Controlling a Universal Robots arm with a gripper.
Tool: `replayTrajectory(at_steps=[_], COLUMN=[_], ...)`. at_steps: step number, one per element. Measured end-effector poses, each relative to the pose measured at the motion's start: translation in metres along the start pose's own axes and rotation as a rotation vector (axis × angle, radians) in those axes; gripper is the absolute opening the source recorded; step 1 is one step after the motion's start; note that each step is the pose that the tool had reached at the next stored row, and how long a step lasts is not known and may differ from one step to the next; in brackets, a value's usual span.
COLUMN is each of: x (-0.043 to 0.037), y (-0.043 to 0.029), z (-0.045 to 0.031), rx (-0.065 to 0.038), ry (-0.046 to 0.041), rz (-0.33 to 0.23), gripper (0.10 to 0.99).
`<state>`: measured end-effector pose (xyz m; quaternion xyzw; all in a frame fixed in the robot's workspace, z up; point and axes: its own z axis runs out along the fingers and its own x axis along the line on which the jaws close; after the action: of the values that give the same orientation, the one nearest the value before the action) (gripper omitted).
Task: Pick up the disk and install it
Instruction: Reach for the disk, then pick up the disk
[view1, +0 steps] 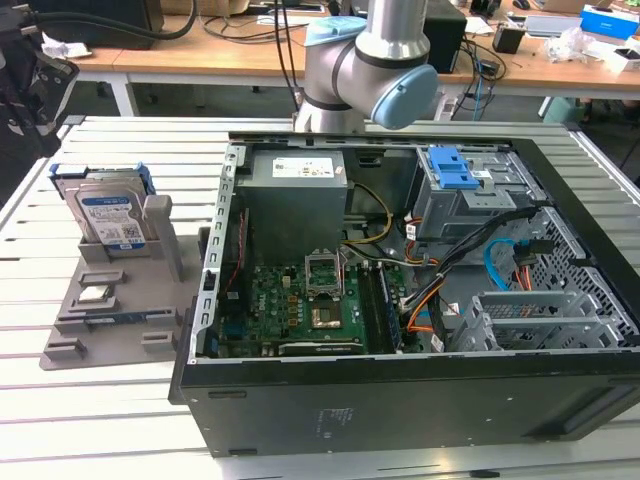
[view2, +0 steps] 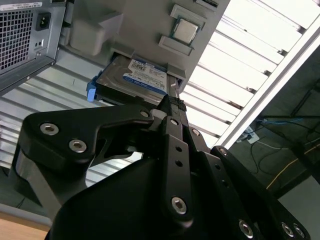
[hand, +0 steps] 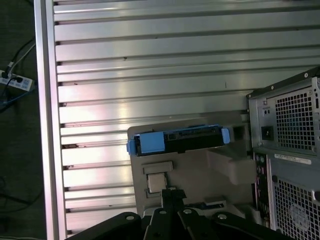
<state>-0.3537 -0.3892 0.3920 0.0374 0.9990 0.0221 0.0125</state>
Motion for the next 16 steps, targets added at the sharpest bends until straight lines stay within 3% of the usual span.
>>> replayTrajectory(at_steps=[3, 16], x=[0.0032, 0.0036], y=[-0.0001, -0.0001], z=[-0.0001, -0.0001], rx=[0.000, 0.000], ry=[0.0001, 0.0001], rz=[0.000, 0.000], gripper=[0.106, 0.106])
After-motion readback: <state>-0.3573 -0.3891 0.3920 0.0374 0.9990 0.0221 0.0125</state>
